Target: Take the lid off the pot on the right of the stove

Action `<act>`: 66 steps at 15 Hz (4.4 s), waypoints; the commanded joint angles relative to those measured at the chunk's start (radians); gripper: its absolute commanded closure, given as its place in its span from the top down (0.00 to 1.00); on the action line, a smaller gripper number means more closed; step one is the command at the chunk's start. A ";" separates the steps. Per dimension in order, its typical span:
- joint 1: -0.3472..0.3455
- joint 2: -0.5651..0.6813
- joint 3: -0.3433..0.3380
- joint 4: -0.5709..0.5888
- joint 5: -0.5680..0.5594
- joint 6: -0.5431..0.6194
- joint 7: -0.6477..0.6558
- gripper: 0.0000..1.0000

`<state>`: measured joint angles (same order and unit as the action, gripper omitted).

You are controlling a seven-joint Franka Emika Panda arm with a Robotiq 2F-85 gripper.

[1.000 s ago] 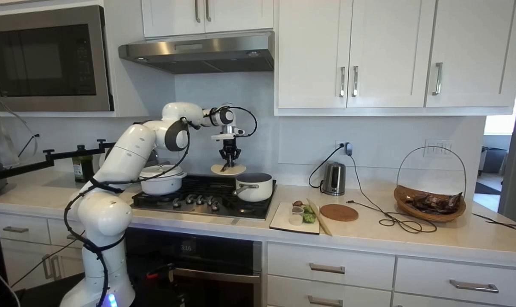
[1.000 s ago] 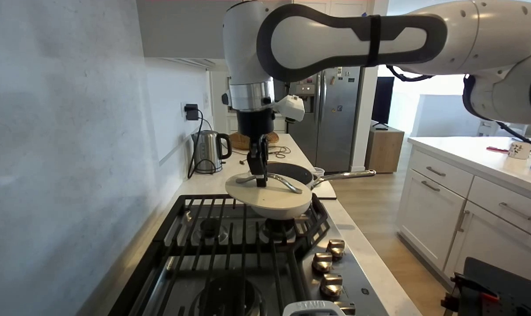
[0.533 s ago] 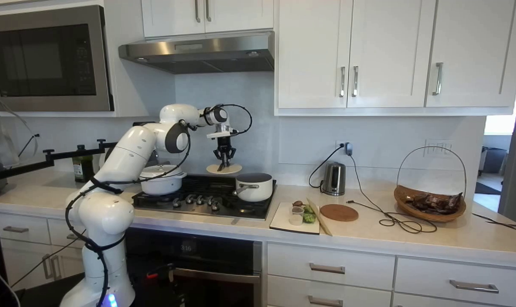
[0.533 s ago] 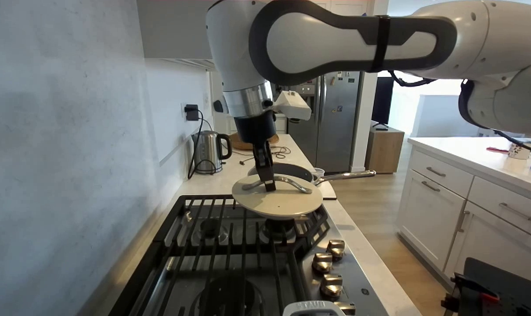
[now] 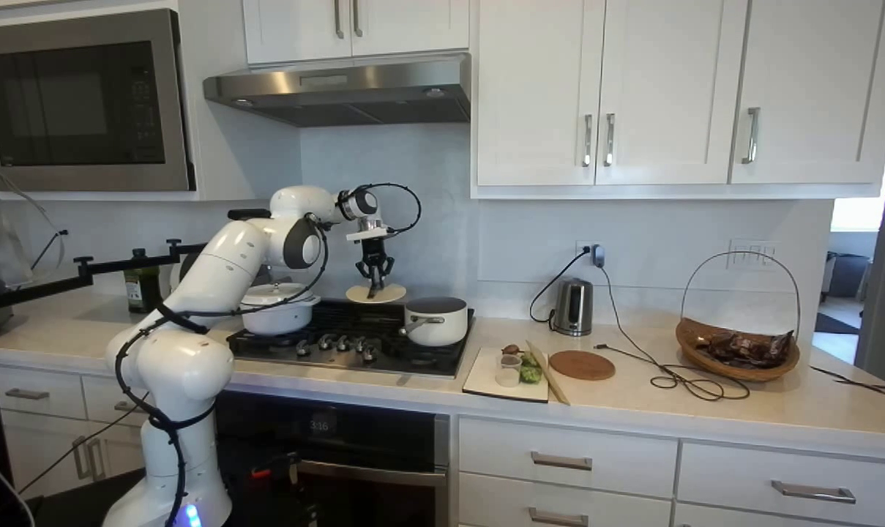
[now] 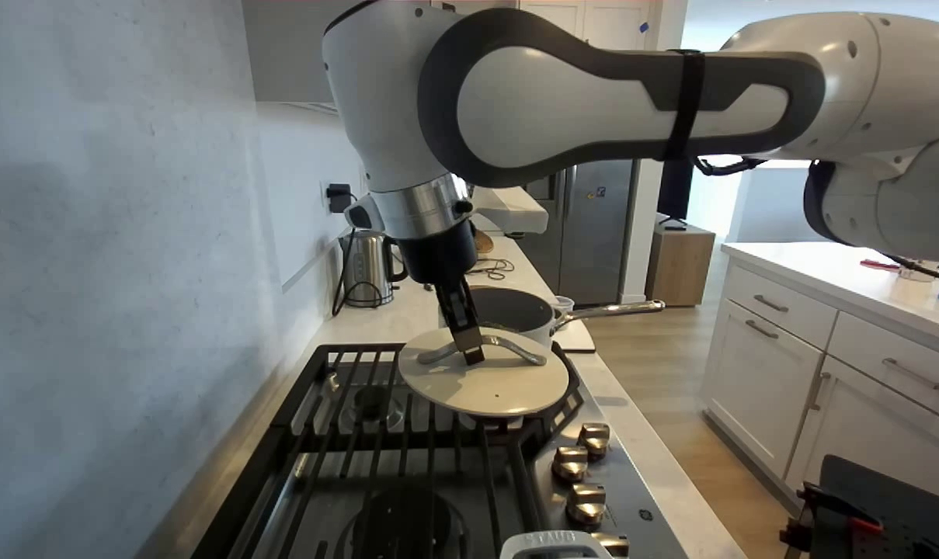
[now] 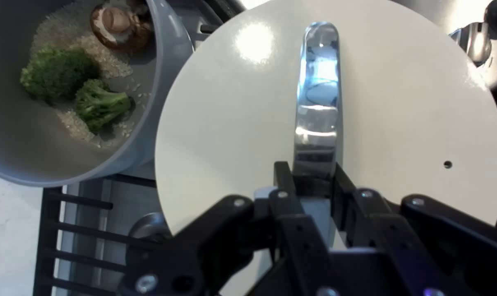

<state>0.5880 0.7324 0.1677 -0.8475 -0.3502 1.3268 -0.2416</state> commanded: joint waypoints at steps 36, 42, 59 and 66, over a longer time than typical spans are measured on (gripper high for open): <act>0.177 0.215 -0.092 0.129 -0.248 -0.156 -0.201 0.06; 0.189 0.222 -0.097 0.109 -0.256 -0.151 -0.224 0.06; 0.119 0.242 -0.033 0.098 -0.150 -0.080 -0.315 0.06; 0.108 0.240 -0.027 0.101 -0.135 -0.077 -0.309 0.09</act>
<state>0.7111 0.9798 0.1298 -0.7617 -0.5036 1.2517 -0.5272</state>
